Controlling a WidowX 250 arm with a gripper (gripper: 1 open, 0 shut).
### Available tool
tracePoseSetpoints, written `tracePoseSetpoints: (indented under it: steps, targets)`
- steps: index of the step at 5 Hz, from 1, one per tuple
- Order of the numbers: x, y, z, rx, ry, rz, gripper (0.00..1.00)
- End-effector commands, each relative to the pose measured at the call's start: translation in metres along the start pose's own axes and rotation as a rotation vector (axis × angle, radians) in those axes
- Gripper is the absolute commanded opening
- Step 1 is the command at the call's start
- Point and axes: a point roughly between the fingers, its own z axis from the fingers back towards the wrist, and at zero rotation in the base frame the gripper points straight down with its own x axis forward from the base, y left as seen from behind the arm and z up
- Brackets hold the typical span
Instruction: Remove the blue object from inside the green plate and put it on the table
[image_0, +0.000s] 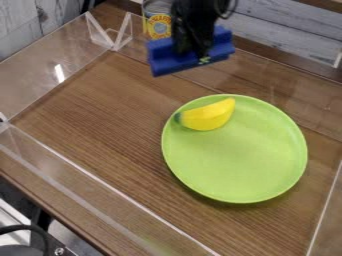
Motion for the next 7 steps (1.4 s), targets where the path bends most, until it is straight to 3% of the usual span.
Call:
tracePoseSetpoints:
  steps: [1, 3, 4, 5, 7]
  targets:
    - [-0.024, 0.01, 0.012, 0.046, -0.027, 0.044, 0.0]
    - [-0.073, 0.014, -0.001, 0.058, -0.034, 0.096, 0.0]
    - [-0.089, 0.017, -0.012, 0.07, -0.034, 0.109, 0.0]
    - [-0.099, 0.018, -0.026, 0.079, -0.06, 0.116, 0.0]
    - [-0.101, 0.017, -0.055, 0.088, -0.071, 0.124, 0.0]
